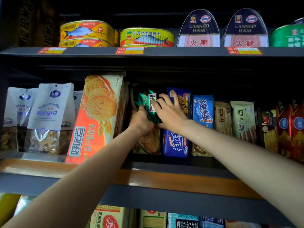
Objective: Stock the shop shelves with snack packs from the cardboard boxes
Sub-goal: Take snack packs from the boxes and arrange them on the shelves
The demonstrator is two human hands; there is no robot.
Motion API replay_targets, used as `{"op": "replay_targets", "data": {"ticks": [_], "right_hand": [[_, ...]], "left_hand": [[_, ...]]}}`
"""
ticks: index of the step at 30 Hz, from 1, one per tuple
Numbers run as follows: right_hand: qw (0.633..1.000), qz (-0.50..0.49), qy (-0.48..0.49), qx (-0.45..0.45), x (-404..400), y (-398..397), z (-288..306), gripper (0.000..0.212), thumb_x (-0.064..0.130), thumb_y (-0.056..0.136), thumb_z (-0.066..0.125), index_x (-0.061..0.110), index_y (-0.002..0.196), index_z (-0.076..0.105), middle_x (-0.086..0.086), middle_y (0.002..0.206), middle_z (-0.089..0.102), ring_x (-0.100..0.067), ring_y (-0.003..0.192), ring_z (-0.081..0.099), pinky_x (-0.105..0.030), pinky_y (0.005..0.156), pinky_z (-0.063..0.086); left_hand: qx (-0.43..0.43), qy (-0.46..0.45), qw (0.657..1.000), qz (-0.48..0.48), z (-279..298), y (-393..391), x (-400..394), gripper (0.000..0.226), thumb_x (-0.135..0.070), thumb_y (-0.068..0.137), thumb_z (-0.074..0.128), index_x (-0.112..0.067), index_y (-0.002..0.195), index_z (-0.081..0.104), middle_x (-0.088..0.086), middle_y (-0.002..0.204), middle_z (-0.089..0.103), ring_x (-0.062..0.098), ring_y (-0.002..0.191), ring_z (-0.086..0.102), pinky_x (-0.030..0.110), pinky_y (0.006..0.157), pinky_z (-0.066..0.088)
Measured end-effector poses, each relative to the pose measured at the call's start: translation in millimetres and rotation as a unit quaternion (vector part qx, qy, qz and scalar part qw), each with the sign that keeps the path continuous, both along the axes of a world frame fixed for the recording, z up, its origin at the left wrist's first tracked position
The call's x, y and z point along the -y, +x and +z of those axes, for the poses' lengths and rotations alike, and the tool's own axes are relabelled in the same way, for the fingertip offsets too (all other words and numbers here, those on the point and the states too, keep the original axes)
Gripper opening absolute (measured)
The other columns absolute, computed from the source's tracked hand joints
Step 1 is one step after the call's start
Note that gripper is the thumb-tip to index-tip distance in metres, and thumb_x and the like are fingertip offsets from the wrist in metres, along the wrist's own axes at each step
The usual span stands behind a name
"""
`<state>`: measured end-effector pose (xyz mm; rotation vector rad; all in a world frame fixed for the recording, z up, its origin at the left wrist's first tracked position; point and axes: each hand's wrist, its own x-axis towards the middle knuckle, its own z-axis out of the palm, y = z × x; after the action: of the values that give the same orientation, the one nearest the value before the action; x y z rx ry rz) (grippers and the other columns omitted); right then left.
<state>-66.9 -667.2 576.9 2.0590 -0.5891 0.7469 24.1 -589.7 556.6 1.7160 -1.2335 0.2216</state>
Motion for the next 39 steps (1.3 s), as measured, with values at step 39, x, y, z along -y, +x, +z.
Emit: {"op": "replay_targets", "data": {"ticks": [39], "right_hand": [[0.949,0.114,0.276,0.102,42,-49,-2,0.110,0.036,0.073,0.077,0.027,0.151,-0.001,0.003,0.154,-0.023,-0.040,0.143,0.006,-0.054,0.112,0.026]], "left_hand": [[0.181,0.105,0.975,0.080,3,-1,21,0.108,-0.024,0.082,0.068,-0.030,0.145,-0.019,0.014,0.150,-0.030,0.051,0.137,0.005,0.048,0.110,0.026]]}}
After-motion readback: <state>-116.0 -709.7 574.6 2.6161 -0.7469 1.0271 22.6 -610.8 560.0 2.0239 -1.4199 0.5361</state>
